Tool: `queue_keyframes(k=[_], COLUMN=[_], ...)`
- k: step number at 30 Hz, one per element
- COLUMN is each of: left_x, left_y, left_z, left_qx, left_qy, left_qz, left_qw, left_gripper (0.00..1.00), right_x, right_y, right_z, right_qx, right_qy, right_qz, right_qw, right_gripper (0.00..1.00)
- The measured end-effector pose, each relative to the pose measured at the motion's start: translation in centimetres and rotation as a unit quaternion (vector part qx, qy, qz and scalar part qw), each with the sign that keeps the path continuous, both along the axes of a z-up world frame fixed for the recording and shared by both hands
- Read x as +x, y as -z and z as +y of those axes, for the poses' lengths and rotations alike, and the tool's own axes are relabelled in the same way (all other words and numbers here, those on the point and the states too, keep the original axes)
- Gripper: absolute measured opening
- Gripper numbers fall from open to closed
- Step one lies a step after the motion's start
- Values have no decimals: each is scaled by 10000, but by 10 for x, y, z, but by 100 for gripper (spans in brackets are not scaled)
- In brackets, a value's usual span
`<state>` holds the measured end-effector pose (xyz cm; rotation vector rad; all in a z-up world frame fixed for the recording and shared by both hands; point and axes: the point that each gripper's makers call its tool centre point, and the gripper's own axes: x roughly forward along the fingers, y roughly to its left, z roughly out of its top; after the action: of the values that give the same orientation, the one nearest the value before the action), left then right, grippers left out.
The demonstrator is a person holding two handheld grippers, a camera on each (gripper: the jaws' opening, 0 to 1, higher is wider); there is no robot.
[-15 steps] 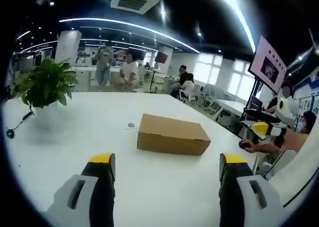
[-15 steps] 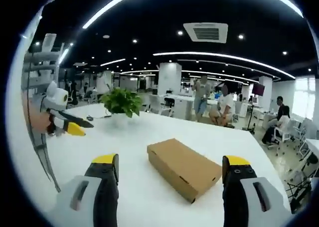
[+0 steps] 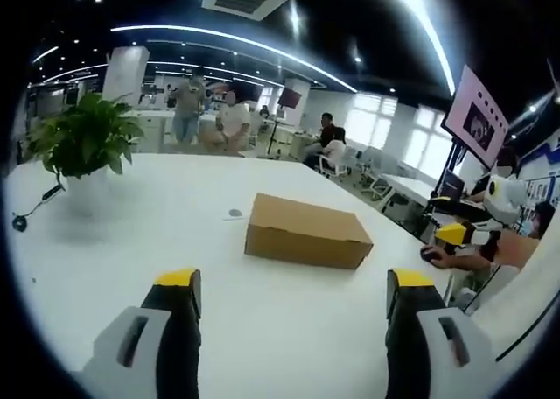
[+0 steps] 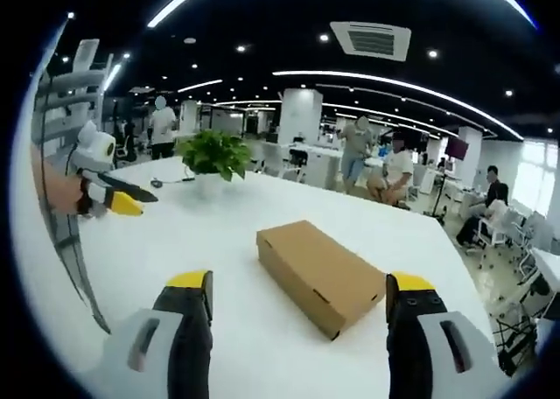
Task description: Operate the shoe box by opening the lid, removing the specified soft item, and placing it in the target area until the item is outside and the box remains undamaged.
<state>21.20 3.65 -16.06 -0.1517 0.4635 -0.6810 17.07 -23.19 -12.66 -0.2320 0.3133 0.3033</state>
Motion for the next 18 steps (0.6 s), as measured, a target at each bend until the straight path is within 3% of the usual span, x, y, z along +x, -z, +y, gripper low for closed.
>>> queue_keyframes(k=[3, 5, 8, 10, 12, 15, 18], left_x=[0, 1, 2, 2, 3, 4, 8], left_y=[0, 0, -1, 1, 2, 3, 3], left_z=[1, 2, 4, 5, 5, 4, 1], left_qx=[11, 70, 82, 154, 240, 249, 250], left_qy=[-11, 0, 13, 57, 84, 114, 136], left_qz=[-2, -32, -44, -44, -59, -54, -48], left_qw=[10000, 10000, 10000, 9999, 9997, 9996, 9996], left_gripper=[89, 89, 89, 88, 88, 88, 90], right_x=[1, 0, 0, -1, -2, -4, -5], right_y=[3, 9, 11, 15, 15, 17, 18], right_z=[-4, -12, -11, -16, -17, -16, -16], right_qx=[-264, -689, -648, -822, -748, -343, -276], right_qy=[15, 111, 84, 160, 187, 284, 282], right_qz=[12, 153, 172, 256, 241, 371, 367], right_qw=[9996, 9974, 9977, 9962, 9967, 9983, 9985], right_gripper=[75, 70, 70, 68, 68, 71, 72])
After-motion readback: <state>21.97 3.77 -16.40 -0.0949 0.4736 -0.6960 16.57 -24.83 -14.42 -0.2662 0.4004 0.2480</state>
